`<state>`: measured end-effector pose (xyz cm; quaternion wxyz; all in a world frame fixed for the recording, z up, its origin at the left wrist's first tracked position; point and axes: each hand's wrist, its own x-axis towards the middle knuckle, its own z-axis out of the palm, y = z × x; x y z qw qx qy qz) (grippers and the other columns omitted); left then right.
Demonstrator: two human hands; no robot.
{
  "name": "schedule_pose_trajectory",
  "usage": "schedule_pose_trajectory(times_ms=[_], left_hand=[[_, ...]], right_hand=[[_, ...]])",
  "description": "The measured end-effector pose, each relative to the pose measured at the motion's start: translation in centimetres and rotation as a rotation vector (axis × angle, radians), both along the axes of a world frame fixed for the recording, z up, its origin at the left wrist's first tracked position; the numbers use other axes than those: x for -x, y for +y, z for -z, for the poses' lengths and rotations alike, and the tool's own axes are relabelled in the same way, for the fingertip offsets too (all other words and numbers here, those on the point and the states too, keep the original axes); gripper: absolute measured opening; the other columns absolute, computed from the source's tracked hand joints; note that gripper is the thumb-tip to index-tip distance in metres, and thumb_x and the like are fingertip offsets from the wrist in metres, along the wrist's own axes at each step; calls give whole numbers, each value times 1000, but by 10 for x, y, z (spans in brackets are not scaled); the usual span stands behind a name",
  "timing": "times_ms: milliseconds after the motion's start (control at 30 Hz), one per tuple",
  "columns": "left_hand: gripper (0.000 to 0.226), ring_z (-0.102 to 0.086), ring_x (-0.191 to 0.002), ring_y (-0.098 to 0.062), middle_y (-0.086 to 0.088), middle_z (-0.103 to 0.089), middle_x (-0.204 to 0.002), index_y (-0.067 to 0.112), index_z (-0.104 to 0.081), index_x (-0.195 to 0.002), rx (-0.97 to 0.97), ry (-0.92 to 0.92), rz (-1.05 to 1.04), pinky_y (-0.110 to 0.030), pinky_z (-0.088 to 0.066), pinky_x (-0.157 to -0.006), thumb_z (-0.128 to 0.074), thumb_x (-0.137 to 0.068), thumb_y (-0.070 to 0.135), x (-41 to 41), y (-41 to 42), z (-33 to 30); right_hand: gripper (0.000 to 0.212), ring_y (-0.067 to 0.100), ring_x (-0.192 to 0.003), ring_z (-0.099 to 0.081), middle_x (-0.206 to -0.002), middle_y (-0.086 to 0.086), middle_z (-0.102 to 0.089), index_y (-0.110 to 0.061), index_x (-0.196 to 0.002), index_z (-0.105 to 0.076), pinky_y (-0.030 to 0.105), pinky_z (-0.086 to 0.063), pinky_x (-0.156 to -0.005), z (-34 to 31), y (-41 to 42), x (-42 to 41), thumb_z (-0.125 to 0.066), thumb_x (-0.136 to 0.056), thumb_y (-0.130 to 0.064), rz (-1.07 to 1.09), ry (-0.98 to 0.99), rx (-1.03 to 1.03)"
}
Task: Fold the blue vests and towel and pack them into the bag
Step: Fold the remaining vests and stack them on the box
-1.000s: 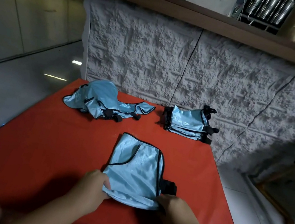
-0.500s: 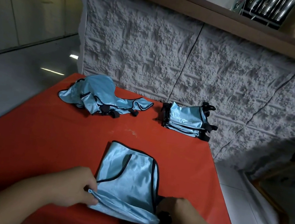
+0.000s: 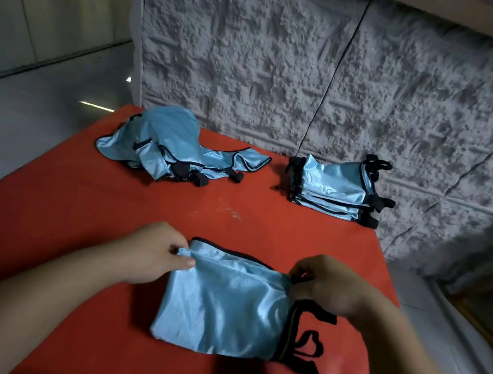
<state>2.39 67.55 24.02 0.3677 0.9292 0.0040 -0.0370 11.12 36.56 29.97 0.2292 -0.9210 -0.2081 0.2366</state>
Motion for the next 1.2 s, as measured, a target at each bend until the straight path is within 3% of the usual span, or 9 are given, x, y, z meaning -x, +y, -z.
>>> schedule_pose_trajectory(times_ms=[267, 400, 533, 633, 767, 867, 1000, 1100, 1200], left_hand=[[49, -26, -49, -10, 2, -33, -52, 13, -41, -55, -22, -21, -156, -27, -20, -47, -74, -89, 26, -42, -5, 32], [56, -26, -48, -13, 5, -29, -49, 17, -33, -52, -65, -29, -192, -34, -22, -51, -72, -90, 28, -55, -2, 39], [54, -34, -48, -17, 3, -34, -48, 16, -35, -53, -128, -7, -268, -34, -27, -51, -72, -89, 34, -62, -4, 48], [27, -62, -82, -27, -5, -63, -80, 17, -60, -83, -273, -65, -375, -37, -48, -74, -72, -88, 41, -56, -17, 42], [51, -55, -123, -32, -9, -58, -132, 14, -57, -130, -387, -463, -224, -42, -47, -106, -67, -80, 16, -25, -58, 44], [68, -46, -140, -26, -12, -53, -147, 4, -57, -137, -542, -355, 49, -36, -35, -116, -50, -72, 21, -1, -75, 79], [64, -32, -148, -24, -11, -43, -156, 5, -46, -148, -667, -158, 40, -46, -23, -114, -32, -97, 41, 5, -73, 105], [70, -29, -150, -23, -8, -37, -160, 7, -40, -151, -681, -96, -14, -49, -21, -115, -21, -103, 54, 4, -71, 104], [77, -24, -152, -22, -6, -30, -163, 10, -35, -154, -644, -25, -59, -49, -17, -117, -11, -102, 61, 4, -73, 103]], right_hand=[[12, 10, -46, -56, -61, 2, -69, -16, -83, -76, 24, -45, -47, 51, 10, -36, -80, -73, -10, 263, -50, -192], [14, 3, -62, -64, -69, -9, -71, -29, -73, -72, 21, -49, -62, 75, 19, -47, -85, -73, -24, 286, -235, -165], [22, 18, -88, -69, -88, -7, -73, -27, -96, -75, 27, -50, -73, 88, 26, -50, -80, -75, -30, 382, -307, -79], [46, 30, -111, -61, -115, 4, -71, -23, -124, -67, 38, -48, -94, 85, 35, -41, -74, -82, -39, 445, -528, 58], [41, 25, -106, -59, -113, 5, -68, -13, -121, -66, 37, -46, -99, 75, 75, 17, -66, -80, -11, 122, -820, -231], [47, 21, -125, -55, -131, 1, -62, -16, -137, -55, 37, -38, -115, 108, 90, 56, -44, -92, -22, -88, -622, -100], [67, 14, -155, 4, -168, -1, -6, -14, -162, -13, 32, 13, -121, 136, 69, 44, -15, -105, -52, -95, -439, 157], [72, 15, -153, -11, -164, 3, -29, -14, -157, -33, 39, -3, -122, 142, 58, 28, -19, -104, -61, -36, -605, 235], [74, 11, -156, 6, -170, -5, -7, -24, -162, -9, 41, 7, -125, 138, 46, 8, -12, -101, -66, 4, -453, 282]])
